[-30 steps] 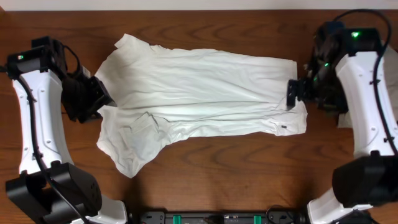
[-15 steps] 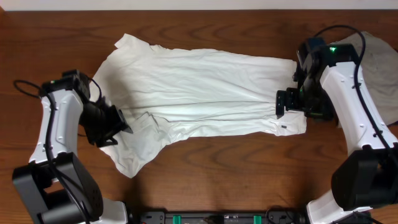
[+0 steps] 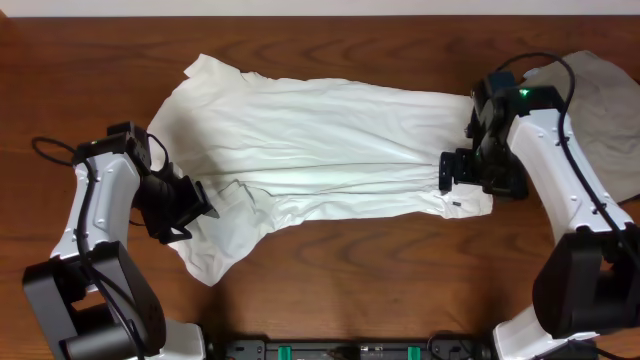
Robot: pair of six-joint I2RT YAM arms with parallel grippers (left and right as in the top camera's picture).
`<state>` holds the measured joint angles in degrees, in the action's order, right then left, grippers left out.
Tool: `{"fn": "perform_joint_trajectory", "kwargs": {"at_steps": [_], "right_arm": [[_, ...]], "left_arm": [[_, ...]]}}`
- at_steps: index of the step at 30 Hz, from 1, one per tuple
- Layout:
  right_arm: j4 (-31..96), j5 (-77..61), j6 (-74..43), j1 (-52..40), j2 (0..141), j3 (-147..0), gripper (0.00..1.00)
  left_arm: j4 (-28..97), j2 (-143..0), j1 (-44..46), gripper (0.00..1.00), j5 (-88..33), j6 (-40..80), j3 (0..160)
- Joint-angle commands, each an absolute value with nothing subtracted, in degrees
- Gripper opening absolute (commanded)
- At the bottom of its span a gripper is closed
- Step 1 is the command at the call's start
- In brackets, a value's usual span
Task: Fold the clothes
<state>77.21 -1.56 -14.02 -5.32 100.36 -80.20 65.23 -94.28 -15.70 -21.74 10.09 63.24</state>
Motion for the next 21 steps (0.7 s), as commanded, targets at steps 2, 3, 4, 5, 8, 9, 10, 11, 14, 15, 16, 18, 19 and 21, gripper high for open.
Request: {"fn": "perform_joint_trajectory", "kwargs": {"at_steps": [2, 3, 4, 5, 8, 9, 10, 11, 14, 15, 16, 18, 19, 21], "right_arm": [[76.0, -2.0, -14.7, -5.7, 99.7, -78.5, 0.99], [75.7, -2.2, -14.7, -5.7, 99.7, -78.3, 0.99], [75.3, -2.5, -14.7, -5.7, 99.7, -78.2, 0.99], [74.9, -3.1, -14.7, -5.7, 99.7, -78.2, 0.99], [73.8, -4.1, -14.7, -5.7, 99.7, -78.2, 0.99], [73.6, -4.1, -14.7, -5.7, 99.7, -78.2, 0.99], [73.5, -4.1, -14.7, -5.7, 99.7, -78.2, 0.99], [73.5, -4.1, -14.7, -5.7, 99.7, -78.2, 0.99], [73.5, -4.1, -14.7, -5.7, 99.7, -78.2, 0.99], [73.5, -4.1, -14.7, -5.7, 99.7, -78.2, 0.99], [73.5, -4.1, -14.7, -5.7, 99.7, -78.2, 0.99], [73.5, -4.1, -14.7, -5.7, 99.7, -78.2, 0.99], [73.6, -4.1, -14.7, -5.7, 99.7, -78.2, 0.99], [73.6, -4.1, -14.7, -5.7, 99.7, -78.2, 0.99]], "left_arm": [[64.6, -93.6, -15.7, 0.65, -23.8, 11.9, 61.9], [64.2, -93.6, -15.7, 0.65, -24.7, 12.1, 61.6], [63.7, -93.6, -15.7, 0.65, -25.1, 12.8, 61.0], [63.2, -93.6, -15.7, 0.65, -25.1, 13.5, 60.6], [60.3, -93.6, -15.7, 0.65, -25.1, 14.5, 58.5], [59.5, -93.6, -15.7, 0.65, -25.1, 14.5, 58.0], [58.7, -93.6, -15.7, 0.65, -25.1, 14.5, 57.5], [57.9, -93.6, -15.7, 0.65, -25.1, 14.5, 57.0], [55.0, -93.6, -15.7, 0.65, -24.8, 14.5, 56.2], [53.9, -93.6, -15.7, 0.65, -24.6, 14.5, 56.0], [52.6, -93.6, -15.7, 0.65, -24.6, 14.8, 55.7], [51.5, -93.9, -15.7, 0.65, -24.6, 15.7, 55.4], [51.2, -94.1, -15.7, 0.65, -24.6, 15.7, 55.4], [50.5, -94.6, -15.7, 0.65, -24.2, 15.7, 55.4]]}}
